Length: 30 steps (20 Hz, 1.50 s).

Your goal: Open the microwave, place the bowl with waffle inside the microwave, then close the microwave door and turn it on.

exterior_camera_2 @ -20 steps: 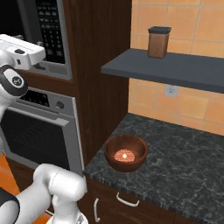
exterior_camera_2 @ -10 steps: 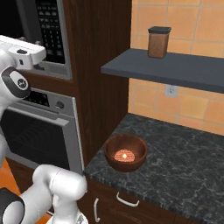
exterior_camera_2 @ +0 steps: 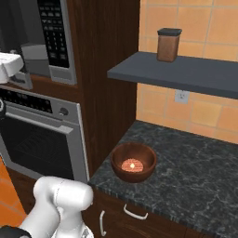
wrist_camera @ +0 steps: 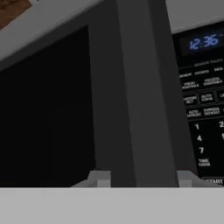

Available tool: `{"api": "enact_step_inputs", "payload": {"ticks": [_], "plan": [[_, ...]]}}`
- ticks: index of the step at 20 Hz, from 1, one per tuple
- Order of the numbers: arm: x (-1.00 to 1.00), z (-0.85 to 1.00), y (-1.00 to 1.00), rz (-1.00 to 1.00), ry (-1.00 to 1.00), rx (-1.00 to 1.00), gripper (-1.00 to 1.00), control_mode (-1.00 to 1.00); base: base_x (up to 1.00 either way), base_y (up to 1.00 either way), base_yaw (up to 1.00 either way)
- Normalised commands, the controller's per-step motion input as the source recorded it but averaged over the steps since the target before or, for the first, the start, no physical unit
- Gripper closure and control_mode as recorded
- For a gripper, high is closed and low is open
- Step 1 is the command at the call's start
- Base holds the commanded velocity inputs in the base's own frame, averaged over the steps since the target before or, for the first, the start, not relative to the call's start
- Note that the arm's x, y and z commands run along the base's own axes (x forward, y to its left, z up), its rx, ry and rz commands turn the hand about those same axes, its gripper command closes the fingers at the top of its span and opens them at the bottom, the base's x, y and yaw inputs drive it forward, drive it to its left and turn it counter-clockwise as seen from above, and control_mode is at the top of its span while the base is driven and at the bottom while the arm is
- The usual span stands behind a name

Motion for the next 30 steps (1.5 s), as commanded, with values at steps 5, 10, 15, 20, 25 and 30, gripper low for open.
{"api": "enact_step_inputs", "payload": {"ticks": [5,10,15,20,25,30], "plan": [[-1.0,-0.29,0.99,0.05,0.06,0.0,1.0,-1.0,0.0,0.0,0.0],[-0.82,-0.36,0.62,0.03,0.07,0.01,-1.0,-1.0,0.0,0.0,0.0],[-0.88,0.04,-0.34,0.01,0.02,0.37,-1.0,-1.0,0.0,0.0,0.0],[-1.0,0.19,-0.77,0.03,-0.02,0.54,-1.0,-1.0,0.0,0.0,0.0],[-0.35,0.04,-0.83,0.1,0.05,0.59,-1.0,-1.0,0.0,0.0,0.0],[0.48,0.0,-0.6,0.31,0.2,0.62,-1.0,-1.0,0.0,0.0,0.0]]}}
